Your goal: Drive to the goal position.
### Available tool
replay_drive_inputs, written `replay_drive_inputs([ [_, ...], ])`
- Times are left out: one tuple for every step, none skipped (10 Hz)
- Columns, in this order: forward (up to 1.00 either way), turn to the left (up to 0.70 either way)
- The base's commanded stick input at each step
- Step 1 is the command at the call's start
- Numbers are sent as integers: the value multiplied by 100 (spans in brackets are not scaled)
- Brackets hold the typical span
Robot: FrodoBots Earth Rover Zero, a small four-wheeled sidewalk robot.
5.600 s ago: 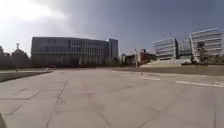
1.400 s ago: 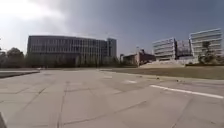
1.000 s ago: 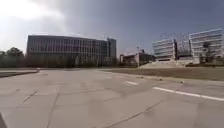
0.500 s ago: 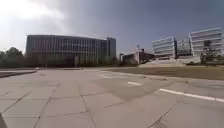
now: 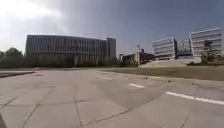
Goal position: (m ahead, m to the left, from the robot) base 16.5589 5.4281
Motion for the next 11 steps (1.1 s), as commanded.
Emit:
replay_drive_inputs([
  [70, 0],
  [70, 0],
  [70, 0],
  [70, 0],
  [70, 0],
  [70, 0],
  [70, 0],
  [70, 0],
  [70, 0],
  [70, 0],
  [70, 0],
])
